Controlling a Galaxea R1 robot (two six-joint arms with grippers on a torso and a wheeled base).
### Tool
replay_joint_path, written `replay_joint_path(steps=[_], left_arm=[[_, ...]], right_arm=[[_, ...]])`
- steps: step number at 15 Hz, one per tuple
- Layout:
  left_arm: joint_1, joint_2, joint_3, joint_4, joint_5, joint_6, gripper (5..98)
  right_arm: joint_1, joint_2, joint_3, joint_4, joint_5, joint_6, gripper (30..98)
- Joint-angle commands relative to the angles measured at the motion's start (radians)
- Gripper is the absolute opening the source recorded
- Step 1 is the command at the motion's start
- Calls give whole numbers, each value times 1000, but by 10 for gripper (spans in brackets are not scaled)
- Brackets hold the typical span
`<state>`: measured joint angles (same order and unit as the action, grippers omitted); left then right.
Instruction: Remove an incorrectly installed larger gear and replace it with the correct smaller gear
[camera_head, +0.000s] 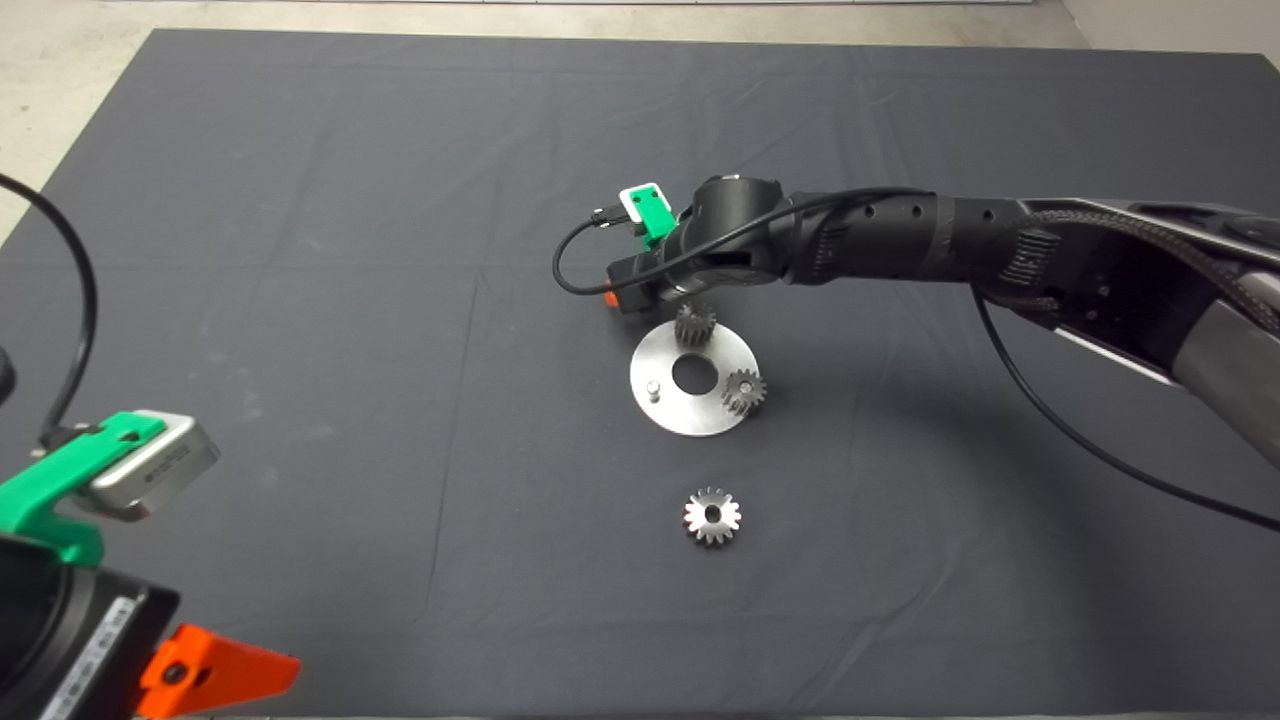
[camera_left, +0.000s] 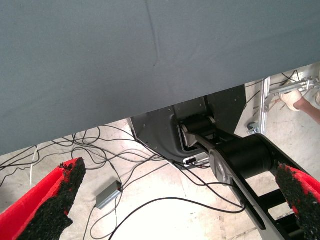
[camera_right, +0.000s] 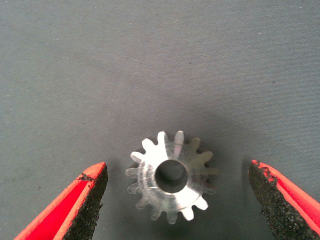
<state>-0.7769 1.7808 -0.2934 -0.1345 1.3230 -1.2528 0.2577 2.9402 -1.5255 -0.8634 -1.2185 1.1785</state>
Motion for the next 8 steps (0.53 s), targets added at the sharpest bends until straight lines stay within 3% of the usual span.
replay_joint_path(steps=[1, 7, 8], left_arm=[[-1, -2, 13, -16, -2, -4, 976], [-1, -4, 13, -16, -2, -4, 976], [-1, -4, 13, -16, -2, -4, 976]], right_arm=[[17, 3, -2, -23, 2, -10, 749], [15, 4, -5, -23, 5, -22, 689], [15, 4, -7, -23, 5, -22, 655]])
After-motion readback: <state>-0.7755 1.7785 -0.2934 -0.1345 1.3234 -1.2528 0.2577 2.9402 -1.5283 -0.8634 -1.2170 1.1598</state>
